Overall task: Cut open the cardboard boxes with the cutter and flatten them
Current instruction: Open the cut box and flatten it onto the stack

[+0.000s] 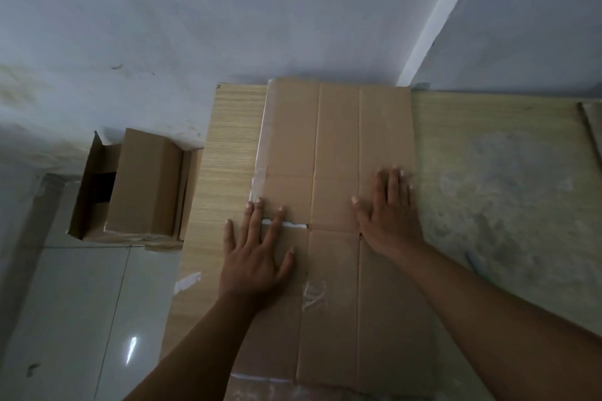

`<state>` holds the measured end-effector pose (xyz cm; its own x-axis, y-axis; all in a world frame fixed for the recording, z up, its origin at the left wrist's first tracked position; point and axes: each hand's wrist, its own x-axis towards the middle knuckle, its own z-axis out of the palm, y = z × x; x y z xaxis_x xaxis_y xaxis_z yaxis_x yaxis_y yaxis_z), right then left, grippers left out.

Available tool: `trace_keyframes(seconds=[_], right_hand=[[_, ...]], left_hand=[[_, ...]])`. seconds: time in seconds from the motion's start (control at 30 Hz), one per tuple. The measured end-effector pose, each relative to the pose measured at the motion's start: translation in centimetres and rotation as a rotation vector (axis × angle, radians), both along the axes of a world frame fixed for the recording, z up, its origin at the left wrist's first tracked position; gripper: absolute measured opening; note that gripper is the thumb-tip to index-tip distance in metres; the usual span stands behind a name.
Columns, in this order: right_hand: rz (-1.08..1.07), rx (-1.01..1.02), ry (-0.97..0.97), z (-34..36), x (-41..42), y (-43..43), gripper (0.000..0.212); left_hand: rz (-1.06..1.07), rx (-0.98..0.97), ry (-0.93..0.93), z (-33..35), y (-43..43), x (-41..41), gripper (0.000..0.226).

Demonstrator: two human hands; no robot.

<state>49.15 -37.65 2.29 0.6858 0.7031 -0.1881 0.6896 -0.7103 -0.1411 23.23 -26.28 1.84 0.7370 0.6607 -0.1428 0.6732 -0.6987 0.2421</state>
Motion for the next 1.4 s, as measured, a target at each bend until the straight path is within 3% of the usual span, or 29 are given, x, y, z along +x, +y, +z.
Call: trace_keyframes(seconds=[0.2, 0.33, 0.47, 0.57, 0.7, 0.87, 1.03, 1.17, 1.27, 1.4], right_hand=[[-0.007, 0.129, -0.110, -0.1, -2.7, 0.1, 0.078], [0.150, 0.252, -0.032, 0.4, -12.3, -3.0, 0.071], [0.327, 0.202, 0.000, 0.5, -18.2, -5.1, 0.074], [0.316, 0.222, 0.021, 0.5, -17.5, -5.6, 0.071], [0.288, 0.284, 0.048, 0.1, -17.4, -5.5, 0.062], [0.249, 0.229, -0.020, -0.1, -17.4, -5.8, 0.059], [0.317, 0.166, -0.026, 0.2, -14.6, -11.9, 0.065], [0.119, 0.141, -0.095, 0.1, -10.2, -15.1, 0.067], [0.038, 0.094, -0.135, 0.0, -8.6, -13.0, 0.067], [0.129, 0.069, -0.149, -0.2, -7.9, -6.0, 0.066]], left_hand=[[0.003, 0.019, 0.006, -0.2, 0.1, 0.1, 0.078], [0.003, 0.020, -0.012, -0.2, -0.1, 0.2, 0.078], [-0.020, 0.011, -0.014, -0.2, 0.1, 0.0, 0.075], [-0.046, 0.024, -0.055, 0.3, -0.7, 0.1, 0.073], [-0.248, 0.057, -0.148, 0.1, -5.4, -3.3, 0.065], [-0.197, 0.025, -0.057, 0.3, -7.1, -5.9, 0.066], [-0.196, 0.013, -0.031, 0.6, -7.0, -5.7, 0.069], [-0.194, 0.019, -0.034, 0.8, -7.2, -5.4, 0.072], [-0.201, 0.034, -0.040, 0.9, -7.1, -5.1, 0.074], [-0.201, 0.062, -0.030, 0.9, -7.2, -5.0, 0.075]])
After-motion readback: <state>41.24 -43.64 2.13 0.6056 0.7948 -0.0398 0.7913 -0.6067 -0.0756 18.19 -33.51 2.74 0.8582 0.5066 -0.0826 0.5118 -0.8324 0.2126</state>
